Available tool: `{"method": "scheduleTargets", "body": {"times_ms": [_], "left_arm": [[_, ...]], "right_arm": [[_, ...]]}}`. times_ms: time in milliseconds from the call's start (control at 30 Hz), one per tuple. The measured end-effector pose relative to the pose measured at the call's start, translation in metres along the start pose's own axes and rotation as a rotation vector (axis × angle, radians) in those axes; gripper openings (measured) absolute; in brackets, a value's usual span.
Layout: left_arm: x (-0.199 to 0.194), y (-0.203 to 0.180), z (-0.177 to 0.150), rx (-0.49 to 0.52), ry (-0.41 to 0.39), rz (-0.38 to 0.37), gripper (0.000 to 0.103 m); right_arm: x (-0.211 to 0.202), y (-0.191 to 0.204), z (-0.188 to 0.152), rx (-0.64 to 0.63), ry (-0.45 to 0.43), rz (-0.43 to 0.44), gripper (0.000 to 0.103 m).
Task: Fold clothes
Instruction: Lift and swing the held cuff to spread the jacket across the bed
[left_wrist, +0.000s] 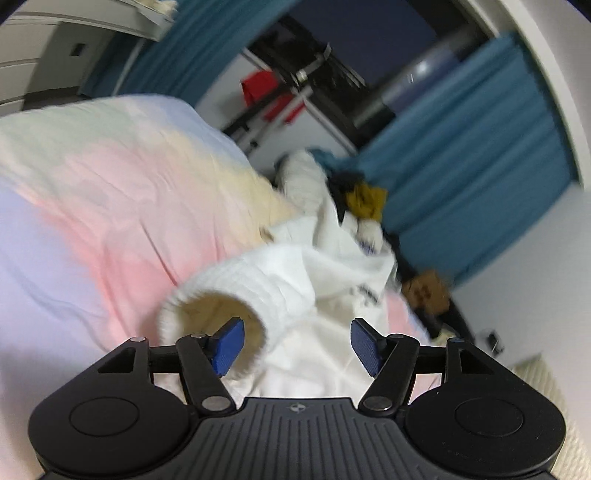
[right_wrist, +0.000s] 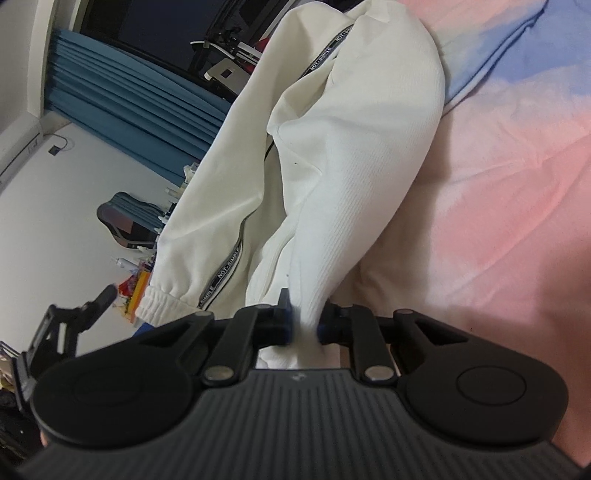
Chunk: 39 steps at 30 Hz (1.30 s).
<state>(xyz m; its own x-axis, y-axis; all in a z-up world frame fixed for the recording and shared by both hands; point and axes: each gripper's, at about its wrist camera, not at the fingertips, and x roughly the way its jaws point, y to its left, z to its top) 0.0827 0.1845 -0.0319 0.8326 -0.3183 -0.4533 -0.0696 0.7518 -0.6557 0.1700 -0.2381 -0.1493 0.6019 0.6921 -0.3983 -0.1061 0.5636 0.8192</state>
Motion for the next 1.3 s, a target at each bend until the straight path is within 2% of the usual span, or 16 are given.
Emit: {"method": "scheduleTargets", "body": {"times_ms": [67, 133, 167, 233, 267, 333, 467, 567, 700, 833, 933, 1100, 1200, 1300], "left_arm": [[0.023, -0.001, -0.002, 0.015, 0.036, 0.052, 0.066], [0.045, 0.002, -0.001, 0.015, 0.053, 0.106, 0.061], [0.049, 0.003, 0.002, 0.005, 0.04, 0.109, 0.056], [0.055, 0.005, 0.011, -0.014, 0.026, 0.098, 0.021], [0.057, 0.004, 0.018, -0.014, 0.019, 0.097, 0.015], [0.052, 0.002, 0.039, -0.01, -0.01, 0.092, 0.011], [0.037, -0.001, 0.088, -0.006, -0.059, 0.047, 0.009], [0.016, -0.005, 0.138, 0.016, -0.12, 0.065, 0.009], [-0.01, -0.013, 0.205, 0.083, -0.196, 0.133, 0.009], [-0.01, 0.01, 0.259, 0.131, -0.223, 0.259, 0.009], [0.013, 0.06, 0.279, 0.154, -0.199, 0.376, 0.009], [0.062, 0.166, 0.285, 0.087, -0.11, 0.474, 0.009], [0.088, 0.22, 0.277, 0.059, -0.07, 0.515, 0.01], [0.095, 0.24, 0.272, 0.073, -0.048, 0.512, 0.012]], "right_arm": [[0.001, -0.001, 0.0, 0.005, 0.0, 0.008, 0.015], [0.002, -0.002, -0.001, -0.005, -0.004, 0.021, 0.014], [0.002, -0.001, -0.002, -0.016, -0.006, 0.028, 0.014], [0.002, 0.0, -0.004, -0.021, 0.003, 0.03, 0.013], [0.002, 0.002, -0.005, -0.015, 0.009, 0.035, 0.013], [-0.002, 0.009, -0.009, -0.003, 0.007, 0.07, 0.013], [0.0, 0.034, -0.025, -0.003, 0.032, 0.137, 0.013], [0.012, 0.063, -0.039, -0.023, 0.067, 0.189, 0.013], [0.051, 0.116, -0.062, -0.055, 0.126, 0.32, 0.012], [0.111, 0.168, -0.099, -0.104, 0.209, 0.421, 0.012], [0.162, 0.189, -0.125, -0.133, 0.276, 0.437, 0.013], [0.234, 0.179, -0.155, -0.179, 0.386, 0.331, 0.013], [0.265, 0.162, -0.16, -0.172, 0.448, 0.275, 0.013], [0.268, 0.159, -0.158, -0.172, 0.462, 0.291, 0.013]]}}
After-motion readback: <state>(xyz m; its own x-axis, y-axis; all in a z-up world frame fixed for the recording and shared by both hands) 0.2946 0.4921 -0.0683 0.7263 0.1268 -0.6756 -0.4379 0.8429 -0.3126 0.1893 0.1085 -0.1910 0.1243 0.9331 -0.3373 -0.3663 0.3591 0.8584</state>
